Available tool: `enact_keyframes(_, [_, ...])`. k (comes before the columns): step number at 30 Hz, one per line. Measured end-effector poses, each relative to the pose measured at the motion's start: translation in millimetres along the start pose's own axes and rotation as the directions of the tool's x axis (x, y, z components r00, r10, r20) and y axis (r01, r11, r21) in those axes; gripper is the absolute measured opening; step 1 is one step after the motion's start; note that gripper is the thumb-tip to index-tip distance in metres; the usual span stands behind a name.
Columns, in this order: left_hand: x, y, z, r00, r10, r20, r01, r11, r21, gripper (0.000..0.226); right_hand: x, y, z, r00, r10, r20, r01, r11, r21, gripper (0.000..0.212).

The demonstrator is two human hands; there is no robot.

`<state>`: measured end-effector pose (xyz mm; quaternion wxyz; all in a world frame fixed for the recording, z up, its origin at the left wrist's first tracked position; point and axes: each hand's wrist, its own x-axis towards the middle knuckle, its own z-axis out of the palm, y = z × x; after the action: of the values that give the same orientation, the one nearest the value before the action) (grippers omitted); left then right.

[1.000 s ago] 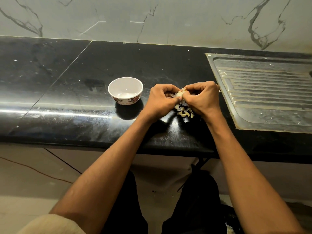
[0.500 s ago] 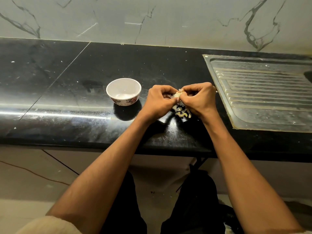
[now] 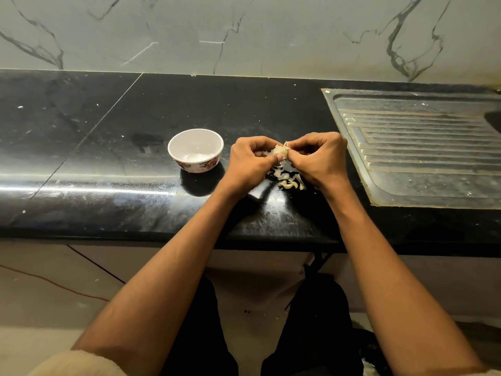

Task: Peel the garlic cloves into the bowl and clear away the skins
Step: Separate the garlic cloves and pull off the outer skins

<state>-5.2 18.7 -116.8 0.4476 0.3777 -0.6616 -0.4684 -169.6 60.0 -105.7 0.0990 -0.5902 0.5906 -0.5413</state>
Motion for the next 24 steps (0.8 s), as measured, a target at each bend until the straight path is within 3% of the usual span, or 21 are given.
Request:
enact_keyframes(7, [-2.2,4.3,-1.4,1.000,0.008,0.002,-0.008,0.999,-0.052,0.019,0.8,1.0,0.3,1.000,-0.008,-0.022,0.009,0.999,0.036,0.015])
enact_keyframes(18, [-3.5,6.0,-1.6,1.000,0.014,-0.014,-0.015,0.998,-0.057,0.025,2.5,-0.1,0.0,0.993,0.118,0.020,-0.120,0.979,0.163,0.028])
enact_keyframes(24, [-3.0,3.1,-2.2,1.000,0.017,-0.004,-0.017,0.999,-0.043,0.024,3.4,2.0,-0.1,0.989,0.138,0.043,-0.144,0.966,0.215,0.013])
